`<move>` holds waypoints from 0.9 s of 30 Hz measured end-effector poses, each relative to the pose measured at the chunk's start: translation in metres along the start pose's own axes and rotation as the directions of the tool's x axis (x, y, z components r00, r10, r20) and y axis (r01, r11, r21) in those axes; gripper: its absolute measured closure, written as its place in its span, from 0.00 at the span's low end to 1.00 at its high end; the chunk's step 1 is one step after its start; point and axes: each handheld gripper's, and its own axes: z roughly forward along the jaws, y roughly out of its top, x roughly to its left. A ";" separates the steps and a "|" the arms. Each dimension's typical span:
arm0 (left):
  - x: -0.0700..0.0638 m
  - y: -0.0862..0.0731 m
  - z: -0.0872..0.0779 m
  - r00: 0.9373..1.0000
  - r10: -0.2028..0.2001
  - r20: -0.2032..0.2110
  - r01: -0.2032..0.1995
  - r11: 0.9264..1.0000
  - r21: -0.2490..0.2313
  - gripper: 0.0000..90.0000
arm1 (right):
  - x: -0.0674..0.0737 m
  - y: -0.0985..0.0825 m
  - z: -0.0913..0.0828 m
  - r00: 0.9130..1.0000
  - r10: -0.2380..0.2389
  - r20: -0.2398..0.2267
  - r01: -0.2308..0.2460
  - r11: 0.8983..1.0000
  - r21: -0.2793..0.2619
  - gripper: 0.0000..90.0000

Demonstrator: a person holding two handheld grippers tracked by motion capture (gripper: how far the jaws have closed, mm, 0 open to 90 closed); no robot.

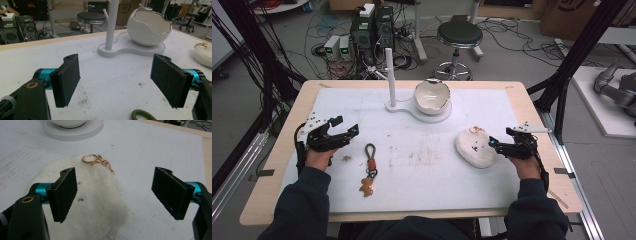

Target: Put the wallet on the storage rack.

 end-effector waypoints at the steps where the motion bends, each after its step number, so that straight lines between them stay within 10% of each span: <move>1: 0.000 0.000 0.001 1.000 0.003 -0.002 -0.003 1.000 0.004 0.26 | 0.000 0.000 0.000 1.000 0.000 0.000 0.000 1.000 0.000 0.23; 17: -0.003 0.002 0.004 1.000 -0.008 0.002 0.008 1.000 0.007 0.27 | -0.005 -0.011 0.007 0.999 0.035 -0.005 -0.034 0.996 0.087 0.23; 27: -0.007 0.000 0.005 1.000 0.002 0.027 -0.003 1.000 0.019 0.27 | -0.005 -0.022 0.018 0.992 0.121 -0.033 -0.108 0.956 0.273 0.24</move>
